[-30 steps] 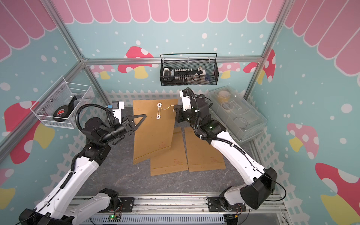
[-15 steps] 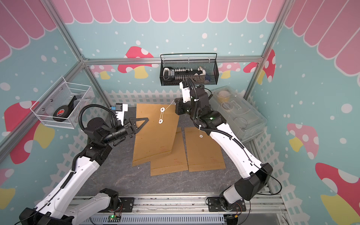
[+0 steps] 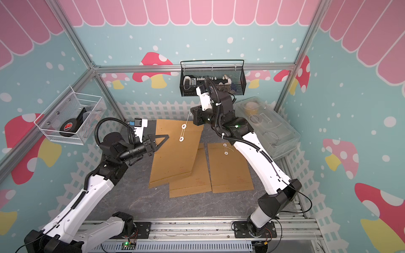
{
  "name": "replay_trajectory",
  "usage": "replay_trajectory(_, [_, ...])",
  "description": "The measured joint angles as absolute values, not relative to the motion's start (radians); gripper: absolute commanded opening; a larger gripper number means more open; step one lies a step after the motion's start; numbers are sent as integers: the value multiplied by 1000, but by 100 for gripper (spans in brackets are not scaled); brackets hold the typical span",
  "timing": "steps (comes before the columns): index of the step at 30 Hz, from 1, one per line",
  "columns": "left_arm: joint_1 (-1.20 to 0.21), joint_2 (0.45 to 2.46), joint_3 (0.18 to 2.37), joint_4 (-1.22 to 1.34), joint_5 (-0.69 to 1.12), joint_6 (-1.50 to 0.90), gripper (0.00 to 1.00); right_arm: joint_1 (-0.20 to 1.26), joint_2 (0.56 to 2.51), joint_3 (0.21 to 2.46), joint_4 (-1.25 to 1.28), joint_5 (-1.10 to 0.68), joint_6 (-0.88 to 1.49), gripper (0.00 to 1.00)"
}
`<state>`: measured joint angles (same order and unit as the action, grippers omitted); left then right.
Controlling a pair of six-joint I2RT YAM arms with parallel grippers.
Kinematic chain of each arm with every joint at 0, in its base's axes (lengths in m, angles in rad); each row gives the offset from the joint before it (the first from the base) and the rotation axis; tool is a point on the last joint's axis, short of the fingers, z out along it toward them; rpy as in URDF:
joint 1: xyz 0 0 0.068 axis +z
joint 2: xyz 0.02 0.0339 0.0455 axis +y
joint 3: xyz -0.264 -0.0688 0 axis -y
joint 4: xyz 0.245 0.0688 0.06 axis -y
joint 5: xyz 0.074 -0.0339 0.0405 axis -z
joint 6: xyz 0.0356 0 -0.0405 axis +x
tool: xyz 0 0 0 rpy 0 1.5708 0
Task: Close the mouth of the file bag
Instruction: Close the file bag.
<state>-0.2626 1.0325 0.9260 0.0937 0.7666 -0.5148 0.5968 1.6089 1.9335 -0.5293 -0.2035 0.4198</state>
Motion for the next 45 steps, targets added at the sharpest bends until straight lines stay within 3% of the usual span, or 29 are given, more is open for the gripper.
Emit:
replay_trajectory(22, [-263,1044,923,94,728,-511,0,698,1668,1973,-549,-379,466,0])
replay_trajectory(45, [-242,1048,924,125,676,-532,0,702,1628,1736,-388,-453,563,0])
